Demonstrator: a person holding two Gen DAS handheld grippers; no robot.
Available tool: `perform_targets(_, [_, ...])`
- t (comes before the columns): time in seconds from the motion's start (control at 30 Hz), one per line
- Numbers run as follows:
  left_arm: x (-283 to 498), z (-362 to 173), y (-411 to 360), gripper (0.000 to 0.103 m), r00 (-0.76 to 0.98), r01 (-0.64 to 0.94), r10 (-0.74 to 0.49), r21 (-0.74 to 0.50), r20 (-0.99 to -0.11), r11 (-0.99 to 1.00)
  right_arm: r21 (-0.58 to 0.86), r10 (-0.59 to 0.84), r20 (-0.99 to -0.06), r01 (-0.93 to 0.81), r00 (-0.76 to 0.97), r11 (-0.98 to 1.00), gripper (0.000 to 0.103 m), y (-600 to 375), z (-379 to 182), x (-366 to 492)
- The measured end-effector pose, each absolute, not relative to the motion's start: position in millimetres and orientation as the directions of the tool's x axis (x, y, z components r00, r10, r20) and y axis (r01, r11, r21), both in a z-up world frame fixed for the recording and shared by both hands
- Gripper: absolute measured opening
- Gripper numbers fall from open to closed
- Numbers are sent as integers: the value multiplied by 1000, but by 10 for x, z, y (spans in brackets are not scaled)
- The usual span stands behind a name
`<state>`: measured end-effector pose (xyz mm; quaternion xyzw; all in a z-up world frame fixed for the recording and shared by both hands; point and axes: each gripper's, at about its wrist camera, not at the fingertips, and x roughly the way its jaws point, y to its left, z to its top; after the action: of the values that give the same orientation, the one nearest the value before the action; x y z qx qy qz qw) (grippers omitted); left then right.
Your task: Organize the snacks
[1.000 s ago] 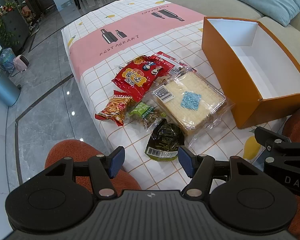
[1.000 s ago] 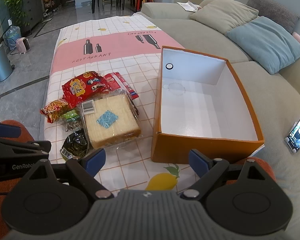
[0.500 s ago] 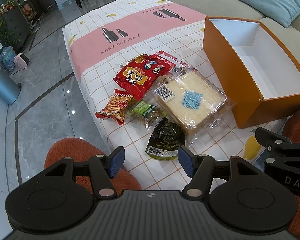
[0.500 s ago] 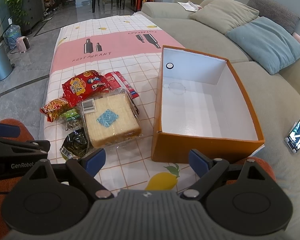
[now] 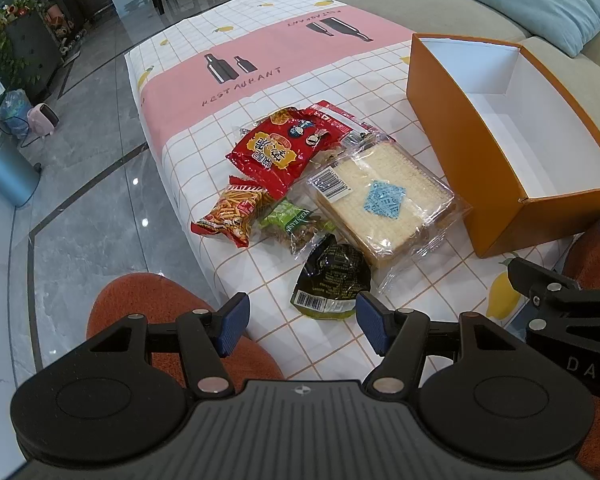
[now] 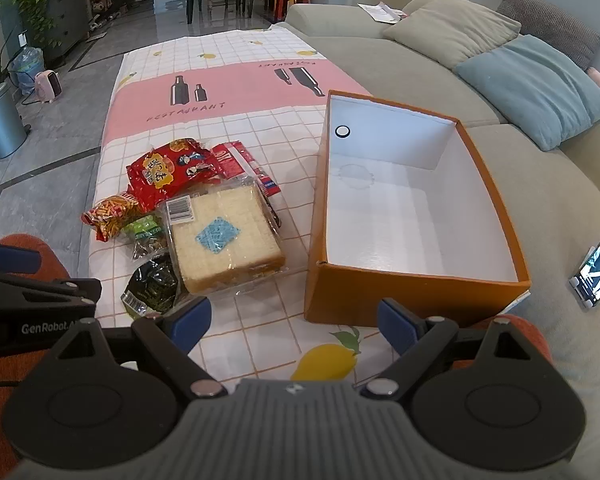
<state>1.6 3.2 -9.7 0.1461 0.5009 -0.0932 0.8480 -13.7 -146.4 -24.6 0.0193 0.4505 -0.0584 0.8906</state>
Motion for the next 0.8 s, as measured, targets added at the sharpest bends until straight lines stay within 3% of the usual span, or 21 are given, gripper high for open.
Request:
perform_targets(0.47, [60, -95, 72, 73, 466, 304, -44, 113, -884, 946, 3, -56, -809, 101, 585, 995, 88, -1440, -264, -113])
perform_targets(0.8, [293, -154, 258, 73, 443, 316, -94, 57, -892, 947, 130, 116, -801, -20, 588, 991, 52, -1362, -370, 50])
